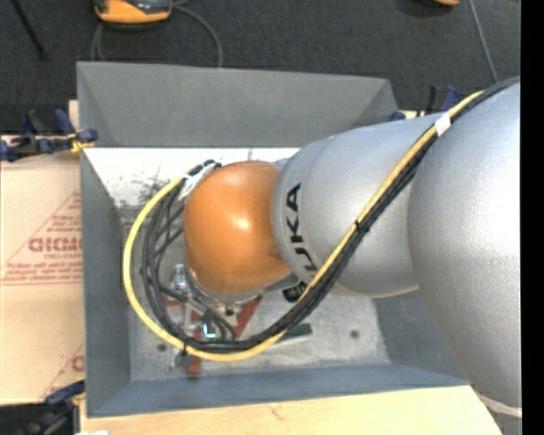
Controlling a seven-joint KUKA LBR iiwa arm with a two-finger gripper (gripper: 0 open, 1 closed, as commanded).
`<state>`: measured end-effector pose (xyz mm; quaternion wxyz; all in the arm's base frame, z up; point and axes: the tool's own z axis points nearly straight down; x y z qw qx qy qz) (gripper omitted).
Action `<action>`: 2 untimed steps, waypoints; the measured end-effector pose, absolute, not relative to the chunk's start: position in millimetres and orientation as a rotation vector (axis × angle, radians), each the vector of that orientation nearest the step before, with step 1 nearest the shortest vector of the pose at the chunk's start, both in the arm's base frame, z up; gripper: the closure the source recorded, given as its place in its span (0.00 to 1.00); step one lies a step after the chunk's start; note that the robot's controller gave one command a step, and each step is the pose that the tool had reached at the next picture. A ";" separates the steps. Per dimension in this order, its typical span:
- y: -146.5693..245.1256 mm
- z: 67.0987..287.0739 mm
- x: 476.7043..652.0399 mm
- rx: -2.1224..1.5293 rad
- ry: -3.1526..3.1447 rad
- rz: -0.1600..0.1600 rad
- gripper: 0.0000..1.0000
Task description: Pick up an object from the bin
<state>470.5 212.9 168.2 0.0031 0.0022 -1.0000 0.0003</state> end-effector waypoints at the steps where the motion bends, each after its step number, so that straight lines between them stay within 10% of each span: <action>1: 212.0 172.5 472.8 0.000 -3.143 -0.002 0.00; 2: 174.4 87.2 482.9 0.081 -3.149 -0.022 1.00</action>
Offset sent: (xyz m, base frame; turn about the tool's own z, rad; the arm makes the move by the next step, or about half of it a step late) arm 0.0058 -0.0475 -0.0982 -0.0439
